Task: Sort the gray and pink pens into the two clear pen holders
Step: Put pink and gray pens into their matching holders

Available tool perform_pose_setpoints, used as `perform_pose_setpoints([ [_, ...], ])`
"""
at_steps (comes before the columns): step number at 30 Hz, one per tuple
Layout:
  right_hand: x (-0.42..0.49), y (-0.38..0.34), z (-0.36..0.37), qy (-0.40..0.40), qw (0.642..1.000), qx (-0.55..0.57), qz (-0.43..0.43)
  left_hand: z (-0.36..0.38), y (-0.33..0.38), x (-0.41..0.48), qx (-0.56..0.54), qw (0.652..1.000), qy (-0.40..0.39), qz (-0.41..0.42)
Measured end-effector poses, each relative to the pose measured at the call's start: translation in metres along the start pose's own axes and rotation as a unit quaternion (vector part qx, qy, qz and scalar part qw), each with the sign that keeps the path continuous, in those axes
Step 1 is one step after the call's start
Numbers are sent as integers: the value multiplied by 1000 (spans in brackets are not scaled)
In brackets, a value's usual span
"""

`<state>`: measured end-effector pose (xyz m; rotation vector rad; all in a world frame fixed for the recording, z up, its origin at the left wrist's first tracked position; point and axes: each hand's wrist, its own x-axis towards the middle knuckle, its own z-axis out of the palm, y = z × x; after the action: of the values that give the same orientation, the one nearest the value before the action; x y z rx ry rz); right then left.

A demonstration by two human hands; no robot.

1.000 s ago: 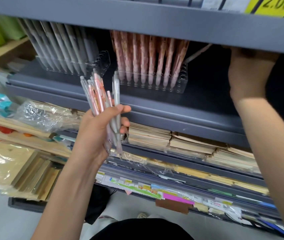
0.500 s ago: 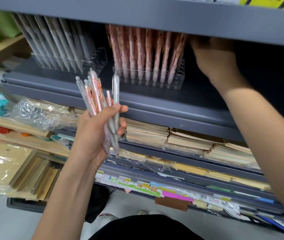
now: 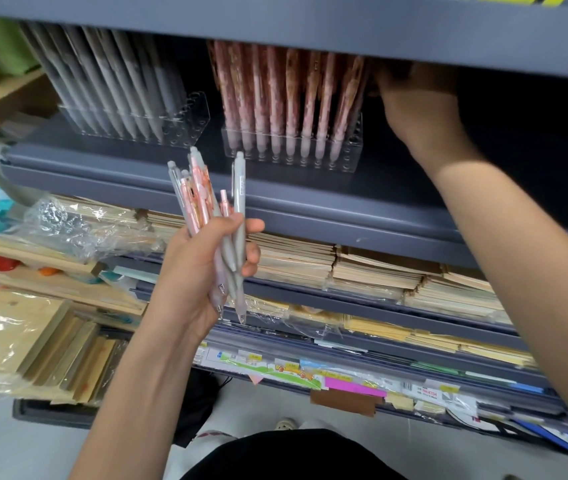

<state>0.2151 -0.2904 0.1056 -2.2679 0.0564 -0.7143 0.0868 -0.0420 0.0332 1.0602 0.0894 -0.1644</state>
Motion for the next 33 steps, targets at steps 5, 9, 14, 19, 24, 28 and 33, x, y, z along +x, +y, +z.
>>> perform_pose_setpoints([
  [5,-10,4,2,-40,995,85,46,2,2,-2,10,1000,-7,-3],
  [9,-28,18,-1,-124,972,188,61,0,3,-3,17,1000,-9,-4],
  [14,-38,29,0,-162,969,187,30,0,3,-2,26,1000,-4,-6],
  [19,-46,29,1,-150,974,168,22,0,4,-1,19,1000,-10,-9],
  [24,-53,26,3,-126,975,178,52,-1,5,-2,26,999,-41,-3],
  [28,-78,-1,-1,72,969,230,47,-5,6,-3,33,997,-70,1],
  [33,-120,-47,-1,-84,980,175,41,-8,8,-1,69,993,-96,-19],
])
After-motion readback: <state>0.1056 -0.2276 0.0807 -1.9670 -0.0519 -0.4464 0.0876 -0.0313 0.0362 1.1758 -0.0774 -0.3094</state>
